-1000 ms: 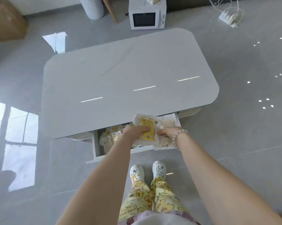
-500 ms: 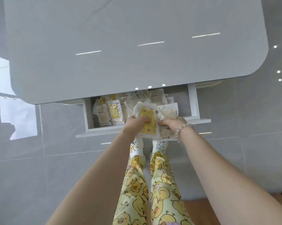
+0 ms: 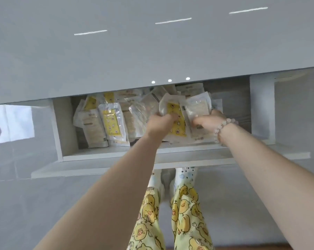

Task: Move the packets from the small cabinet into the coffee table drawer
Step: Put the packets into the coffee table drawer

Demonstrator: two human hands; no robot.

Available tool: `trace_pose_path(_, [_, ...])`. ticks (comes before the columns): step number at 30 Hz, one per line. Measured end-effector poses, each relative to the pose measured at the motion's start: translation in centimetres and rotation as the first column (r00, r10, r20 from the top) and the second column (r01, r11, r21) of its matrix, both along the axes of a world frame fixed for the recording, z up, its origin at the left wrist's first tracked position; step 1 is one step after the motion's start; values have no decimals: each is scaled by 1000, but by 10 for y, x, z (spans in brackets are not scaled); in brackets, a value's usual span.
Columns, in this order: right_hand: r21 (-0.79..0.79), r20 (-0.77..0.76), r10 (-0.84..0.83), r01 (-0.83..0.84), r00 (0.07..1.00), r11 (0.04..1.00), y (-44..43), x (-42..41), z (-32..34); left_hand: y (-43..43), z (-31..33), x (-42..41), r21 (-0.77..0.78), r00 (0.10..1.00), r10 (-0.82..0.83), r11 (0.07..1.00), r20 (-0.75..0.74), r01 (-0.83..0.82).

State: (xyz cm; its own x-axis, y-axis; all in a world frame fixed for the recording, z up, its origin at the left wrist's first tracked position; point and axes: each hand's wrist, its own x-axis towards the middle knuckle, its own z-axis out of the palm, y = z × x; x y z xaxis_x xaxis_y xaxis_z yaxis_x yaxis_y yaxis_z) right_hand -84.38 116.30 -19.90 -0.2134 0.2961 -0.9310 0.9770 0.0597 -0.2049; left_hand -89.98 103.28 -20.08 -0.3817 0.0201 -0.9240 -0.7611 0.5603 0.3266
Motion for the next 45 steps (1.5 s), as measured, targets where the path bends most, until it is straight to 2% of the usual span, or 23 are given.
trace_pose_path(7, [95, -9, 23, -22, 1000, 995, 14, -4, -42, 12, -42, -6, 47, 985, -117, 991, -127, 124])
trace_pose_path(11, [139, 1, -12, 12, 1000, 990, 20, -2, -54, 20, -48, 4, -47, 941, -222, 975, -254, 218])
trace_pose_path(15, [243, 12, 46, -48, 999, 969, 26, -2, -59, 35, -47, 5, -190, 887, -365, 928, -282, 321])
trace_pose_path(18, [379, 52, 146, -155, 988, 912, 28, 3, -58, 44, -45, 3, -272, 827, -478, 872, -295, 407])
trace_pose_path(22, [407, 81, 151, -171, 985, 897, 28, 8, -61, 48, -47, 2, -406, 727, -613, 777, -310, 482])
trace_pose_path(26, [483, 121, 145, -185, 982, 856, 23, 10, -59, 48, -46, 1, -596, 561, -782, 595, -272, 539])
trace_pose_path(31, [516, 122, 146, -189, 982, 836, 20, 9, -53, 47, -48, 0, -622, 610, -740, 627, -284, 470])
trace_pose_path(36, [485, 167, 172, -233, 971, 843, 12, 8, -50, 44, -43, 7, -637, 555, -765, 612, -328, 468])
trace_pose_path(40, [505, 204, 216, -292, 955, 812, 10, 8, -37, 36, -31, 10, -605, 527, -782, 606, -334, 517])
trace_pose_path(45, [507, 183, 270, -326, 945, 798, 5, 1, 1, 30, 5, 12, -575, 445, -847, 526, -290, 627])
